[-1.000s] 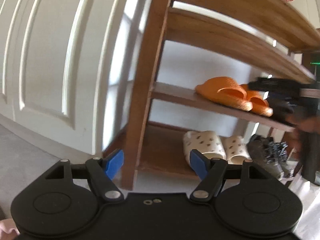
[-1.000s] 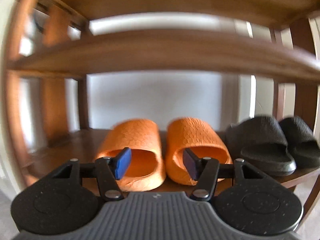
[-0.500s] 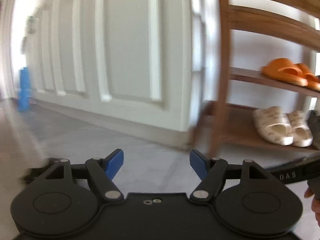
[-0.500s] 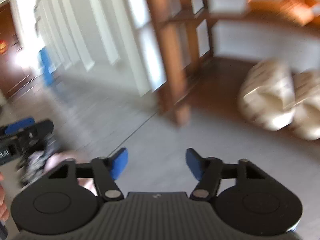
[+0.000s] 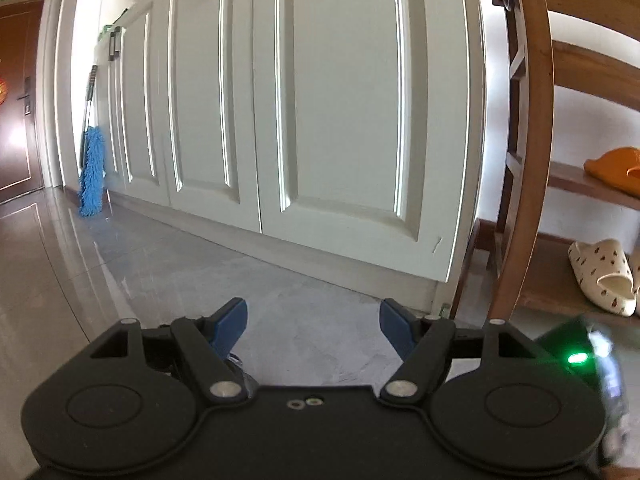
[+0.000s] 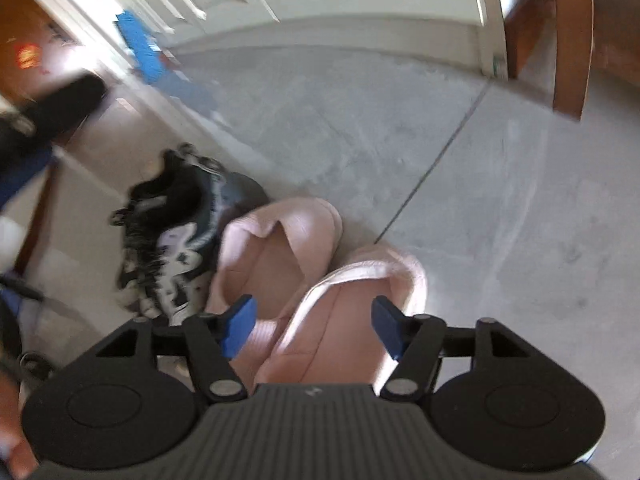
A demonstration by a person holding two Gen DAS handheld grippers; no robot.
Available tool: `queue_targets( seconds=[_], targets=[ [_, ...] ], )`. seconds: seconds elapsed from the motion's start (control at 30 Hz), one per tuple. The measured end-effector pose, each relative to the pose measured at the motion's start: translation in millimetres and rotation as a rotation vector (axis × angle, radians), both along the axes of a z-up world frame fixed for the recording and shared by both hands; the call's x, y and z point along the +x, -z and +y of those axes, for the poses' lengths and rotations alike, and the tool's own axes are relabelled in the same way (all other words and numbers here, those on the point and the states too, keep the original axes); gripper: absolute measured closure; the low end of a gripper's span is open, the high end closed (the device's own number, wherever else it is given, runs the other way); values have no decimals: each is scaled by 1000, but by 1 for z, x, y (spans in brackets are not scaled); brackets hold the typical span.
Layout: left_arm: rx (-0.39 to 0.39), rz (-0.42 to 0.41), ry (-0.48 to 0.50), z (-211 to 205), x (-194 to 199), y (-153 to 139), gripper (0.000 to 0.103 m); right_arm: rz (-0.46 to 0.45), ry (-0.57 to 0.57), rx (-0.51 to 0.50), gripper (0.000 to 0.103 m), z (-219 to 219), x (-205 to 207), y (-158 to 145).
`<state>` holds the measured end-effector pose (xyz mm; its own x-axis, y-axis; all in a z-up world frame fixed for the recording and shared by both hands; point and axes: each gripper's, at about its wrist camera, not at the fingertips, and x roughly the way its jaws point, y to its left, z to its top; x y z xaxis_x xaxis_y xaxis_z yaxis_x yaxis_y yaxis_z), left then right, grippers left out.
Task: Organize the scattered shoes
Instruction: 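Move the right tool to the pink slippers on the floor, then grasp the pink slippers at their heels with the right tool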
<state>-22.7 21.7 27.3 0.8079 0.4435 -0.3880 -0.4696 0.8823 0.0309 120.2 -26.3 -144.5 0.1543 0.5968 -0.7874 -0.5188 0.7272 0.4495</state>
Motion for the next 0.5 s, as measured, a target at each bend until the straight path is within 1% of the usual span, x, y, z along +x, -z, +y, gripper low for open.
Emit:
queue_targets(
  seconds=[0.03, 0.07, 0.1, 0.17, 0.2, 0.23, 0.27, 0.3, 0.33, 0.37, 0.4, 0.5],
  targets=[
    [-7, -3, 1, 3, -1, 5, 30, 5, 31, -15, 34, 8, 2, 8],
    [-26, 9, 5, 6, 0, 11, 30, 6, 37, -26, 34, 12, 3, 12],
    [-43, 20, 8, 9, 1, 15, 30, 13, 49, -46, 34, 22, 3, 21],
    [-69, 29, 12, 15, 1, 20, 30, -11, 83, -58, 32, 32, 0, 32],
    [-78, 28, 12, 18, 1, 21, 30, -51, 81, -51, 34, 35, -2, 32],
    [-84, 22, 11, 22, 0, 21, 30, -96, 63, -50, 47, 37, -5, 31],
    [-88, 18, 10, 24, -1, 21, 30, -174, 6, -61, 71, 45, -10, 30],
    [-93, 11, 11, 26, -2, 20, 30, -245, -48, -72, 80, 51, -15, 29],
    [-95, 1, 13, 27, -3, 20, 30, -283, -88, -78, 84, 51, -15, 30],
    [-93, -7, 14, 28, -4, 20, 30, -302, -119, -76, 85, 50, -13, 31],
    [-91, -13, 18, 29, -4, 21, 30, -340, -176, -83, 85, 45, -10, 30],
    [-99, -29, 33, 29, -4, 23, 30, -478, -300, -168, 85, 25, -7, 23]
  ],
)
